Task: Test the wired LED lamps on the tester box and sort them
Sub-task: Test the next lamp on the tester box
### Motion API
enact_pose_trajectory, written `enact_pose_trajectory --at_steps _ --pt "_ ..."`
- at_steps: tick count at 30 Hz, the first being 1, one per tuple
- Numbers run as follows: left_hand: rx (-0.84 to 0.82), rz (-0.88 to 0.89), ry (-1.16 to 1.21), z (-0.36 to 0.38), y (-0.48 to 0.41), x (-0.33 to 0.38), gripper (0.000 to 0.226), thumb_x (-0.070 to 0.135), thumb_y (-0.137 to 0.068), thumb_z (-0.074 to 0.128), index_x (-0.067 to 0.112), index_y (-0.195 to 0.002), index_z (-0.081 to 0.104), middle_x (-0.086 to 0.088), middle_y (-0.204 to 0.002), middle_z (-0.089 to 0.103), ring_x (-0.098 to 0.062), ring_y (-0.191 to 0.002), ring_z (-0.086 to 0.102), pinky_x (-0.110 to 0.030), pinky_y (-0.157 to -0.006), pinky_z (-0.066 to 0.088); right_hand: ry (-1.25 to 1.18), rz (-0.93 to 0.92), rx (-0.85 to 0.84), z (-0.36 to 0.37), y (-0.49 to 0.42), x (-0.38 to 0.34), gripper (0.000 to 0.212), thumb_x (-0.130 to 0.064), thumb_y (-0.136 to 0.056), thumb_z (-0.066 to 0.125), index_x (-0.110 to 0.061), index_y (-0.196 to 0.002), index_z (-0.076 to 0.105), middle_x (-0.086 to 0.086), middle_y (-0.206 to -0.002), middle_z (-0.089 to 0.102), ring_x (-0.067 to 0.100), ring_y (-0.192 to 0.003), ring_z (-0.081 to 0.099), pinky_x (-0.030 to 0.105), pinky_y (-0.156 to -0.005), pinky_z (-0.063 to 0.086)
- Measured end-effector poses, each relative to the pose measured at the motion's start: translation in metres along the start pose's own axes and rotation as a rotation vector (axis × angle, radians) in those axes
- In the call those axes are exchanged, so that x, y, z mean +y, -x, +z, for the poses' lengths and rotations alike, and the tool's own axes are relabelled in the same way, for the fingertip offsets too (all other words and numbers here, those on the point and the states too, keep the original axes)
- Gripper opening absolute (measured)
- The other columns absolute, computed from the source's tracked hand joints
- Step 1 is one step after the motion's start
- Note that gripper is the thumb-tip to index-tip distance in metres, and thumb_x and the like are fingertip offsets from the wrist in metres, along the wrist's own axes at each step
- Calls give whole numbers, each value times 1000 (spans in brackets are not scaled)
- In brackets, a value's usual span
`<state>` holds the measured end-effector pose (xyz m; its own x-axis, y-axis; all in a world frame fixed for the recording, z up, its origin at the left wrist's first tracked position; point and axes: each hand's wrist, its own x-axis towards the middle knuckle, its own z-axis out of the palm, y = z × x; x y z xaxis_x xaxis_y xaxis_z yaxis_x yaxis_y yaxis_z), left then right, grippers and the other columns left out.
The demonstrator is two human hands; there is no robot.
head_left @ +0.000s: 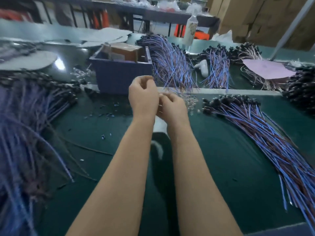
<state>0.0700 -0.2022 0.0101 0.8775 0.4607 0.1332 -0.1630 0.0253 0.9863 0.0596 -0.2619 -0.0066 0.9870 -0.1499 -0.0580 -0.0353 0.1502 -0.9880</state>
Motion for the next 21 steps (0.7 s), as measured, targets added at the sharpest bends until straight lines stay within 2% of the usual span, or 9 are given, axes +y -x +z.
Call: enact_pose_trajectory --at_steps 4,7,11,13,16,18,19,20,21 --pt "229 -60 134 -68 -26 1 18 4 -89 44 17 -90 56 0 -90 57 -15 -84 53 -40 -88 49 280 -49 -153 69 4 22 19 -3 -88 50 -10 -94 66 3 -75 65 17 -72 62 34 -73 54" --pt "371 -140 274 -105 -40 3 18 3 -91 41 16 -88 52 -4 -90 54 -16 -79 49 -32 -73 43 448 -122 -267 111 11 35 21 -10 -87 53 -18 -97 69 1 -92 70 17 -90 64 30 -78 51" --pt "531 -139 321 -145 -57 5 14 4 -93 40 12 -98 51 0 -88 51 -12 -76 47 -23 -71 39 615 -231 -392 159 19 48 27 -12 -91 53 -15 -115 64 4 -114 67 19 -106 59 28 -84 44" --pt "562 -135 327 -157 -62 6 18 5 -93 39 10 -103 53 2 -84 49 -10 -71 44 -19 -65 38 687 -248 -430 173 21 51 28 -14 -90 53 -17 -116 62 5 -114 66 21 -105 58 33 -86 47" --pt "649 -133 358 -167 -66 11 21 4 -93 38 10 -105 53 -10 -106 59 -13 -84 47 -30 -74 47 638 -173 -475 189 22 54 23 -21 -89 51 -20 -109 63 7 -106 66 25 -97 57 38 -82 47" --pt "714 -112 382 -174 -67 13 22 3 -92 38 9 -107 53 -11 -113 58 -14 -87 49 -22 -72 45 708 -151 -492 200 23 56 26 -21 -88 52 -18 -111 62 7 -109 65 27 -93 57 37 -76 47" --pt "731 -102 394 -177 -68 14 23 2 -92 38 8 -108 53 -10 -111 57 -14 -86 49 -17 -68 42 815 -159 -512 206 23 56 21 -20 -87 52 -16 -105 62 8 -107 65 26 -87 54 32 -69 43" --pt "738 -96 403 -179 -69 14 22 2 -92 38 9 -106 53 -8 -108 57 -14 -85 50 -15 -67 41 918 -152 -525 212 22 56 11 -18 -87 52 -14 -92 61 9 -101 65 26 -82 52 30 -65 38" --pt "741 -93 411 -181 -69 15 21 2 -92 37 11 -104 52 -8 -107 56 -17 -87 52 -16 -70 42 955 -125 -530 215 22 56 12 -15 -87 51 -13 -77 56 9 -91 63 28 -78 52 30 -63 37"
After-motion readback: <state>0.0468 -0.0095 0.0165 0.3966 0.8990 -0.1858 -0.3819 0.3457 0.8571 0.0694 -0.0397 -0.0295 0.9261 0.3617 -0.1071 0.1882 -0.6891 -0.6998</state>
